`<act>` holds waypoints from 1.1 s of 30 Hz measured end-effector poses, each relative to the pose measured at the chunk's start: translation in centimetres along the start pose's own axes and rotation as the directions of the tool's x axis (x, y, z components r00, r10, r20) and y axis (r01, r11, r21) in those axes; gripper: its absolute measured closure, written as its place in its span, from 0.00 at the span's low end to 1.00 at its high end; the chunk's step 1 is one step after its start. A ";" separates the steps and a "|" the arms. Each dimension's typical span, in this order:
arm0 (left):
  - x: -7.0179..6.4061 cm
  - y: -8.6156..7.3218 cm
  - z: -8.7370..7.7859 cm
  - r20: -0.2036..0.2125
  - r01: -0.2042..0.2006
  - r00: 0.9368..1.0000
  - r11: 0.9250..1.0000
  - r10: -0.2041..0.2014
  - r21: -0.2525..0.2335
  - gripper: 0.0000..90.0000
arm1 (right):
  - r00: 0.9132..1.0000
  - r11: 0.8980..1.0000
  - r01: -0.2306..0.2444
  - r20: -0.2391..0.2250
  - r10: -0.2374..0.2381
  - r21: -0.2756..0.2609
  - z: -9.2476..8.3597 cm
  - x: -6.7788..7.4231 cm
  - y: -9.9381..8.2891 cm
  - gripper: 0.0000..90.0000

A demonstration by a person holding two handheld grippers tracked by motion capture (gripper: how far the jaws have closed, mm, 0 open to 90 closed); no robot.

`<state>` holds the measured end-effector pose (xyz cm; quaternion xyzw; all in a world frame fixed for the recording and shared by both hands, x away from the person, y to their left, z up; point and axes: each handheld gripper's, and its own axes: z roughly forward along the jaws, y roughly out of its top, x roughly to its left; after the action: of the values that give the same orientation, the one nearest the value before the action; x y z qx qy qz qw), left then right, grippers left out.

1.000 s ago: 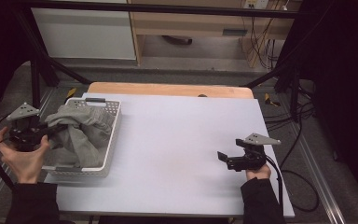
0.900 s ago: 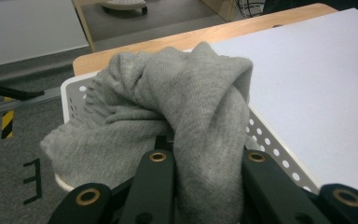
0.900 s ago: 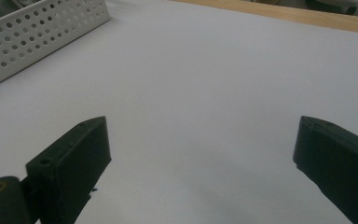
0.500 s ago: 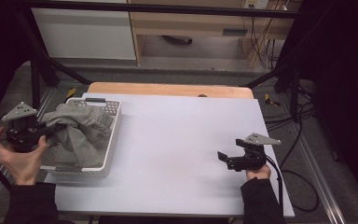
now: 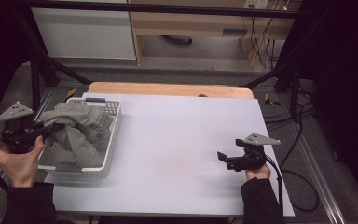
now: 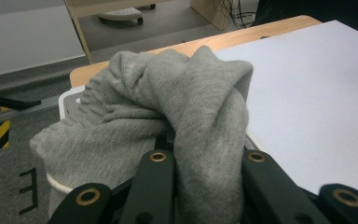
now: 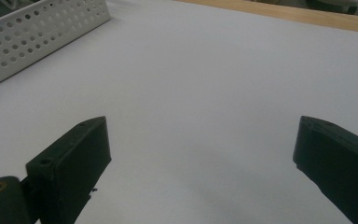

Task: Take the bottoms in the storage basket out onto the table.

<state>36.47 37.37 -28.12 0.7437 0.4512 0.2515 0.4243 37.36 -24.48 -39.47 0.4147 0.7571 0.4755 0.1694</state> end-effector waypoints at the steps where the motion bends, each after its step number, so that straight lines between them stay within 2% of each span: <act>1: -0.1 0.0 -0.1 0.002 0.003 1.000 1.000 -0.003 -0.003 0.89 | 1.000 1.000 0.001 0.000 -0.001 -0.001 0.0 0.0 0.0 0.05; 16: -0.2 0.7 -1.4 0.016 -0.002 1.000 0.999 0.002 -0.034 0.89 | 1.000 1.000 -0.004 0.000 0.004 -0.007 0.0 0.0 0.0 0.05; 33: -0.4 1.5 -1.7 0.032 -0.004 0.999 0.999 0.005 -0.047 0.89 | 1.000 1.000 -0.003 0.001 0.003 -0.005 0.0 0.0 0.0 0.05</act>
<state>35.62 37.34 -25.97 0.7385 0.4365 0.2509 0.4485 37.36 -24.45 -39.46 0.4155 0.7553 0.4775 0.1703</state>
